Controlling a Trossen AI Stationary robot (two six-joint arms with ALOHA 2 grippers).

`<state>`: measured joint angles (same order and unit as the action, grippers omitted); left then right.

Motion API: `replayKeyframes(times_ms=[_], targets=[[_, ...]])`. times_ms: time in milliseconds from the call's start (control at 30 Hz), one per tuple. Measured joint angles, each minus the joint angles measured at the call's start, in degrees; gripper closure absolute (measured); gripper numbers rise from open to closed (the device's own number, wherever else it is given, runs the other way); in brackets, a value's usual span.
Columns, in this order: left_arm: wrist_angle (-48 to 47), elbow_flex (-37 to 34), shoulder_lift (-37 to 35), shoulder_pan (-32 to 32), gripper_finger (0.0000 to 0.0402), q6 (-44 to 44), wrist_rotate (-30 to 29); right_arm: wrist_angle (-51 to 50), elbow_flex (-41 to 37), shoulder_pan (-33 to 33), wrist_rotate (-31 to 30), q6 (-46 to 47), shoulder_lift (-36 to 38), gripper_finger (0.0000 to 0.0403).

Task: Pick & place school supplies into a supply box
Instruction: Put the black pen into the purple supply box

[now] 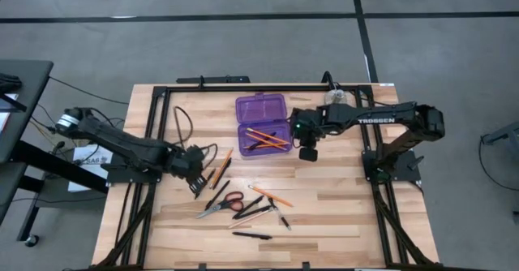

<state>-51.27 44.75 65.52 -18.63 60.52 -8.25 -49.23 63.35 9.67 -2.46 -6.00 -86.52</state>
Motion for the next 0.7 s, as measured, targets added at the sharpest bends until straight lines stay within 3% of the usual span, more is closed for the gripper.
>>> replayKeyframes(times_ms=[467, 700], targets=[[4.5, 0.0, 13.0, -3.3, 0.0296, 9.3, -1.0, -1.4, 0.0, -5.9, -0.1, 0.4, 0.0, 0.0327], [11.1, 0.0, 17.4, -5.1, 0.0296, 9.4, 2.3, -1.3, 0.0, -8.0, -0.2, 1.0, 0.0, 0.0327]])
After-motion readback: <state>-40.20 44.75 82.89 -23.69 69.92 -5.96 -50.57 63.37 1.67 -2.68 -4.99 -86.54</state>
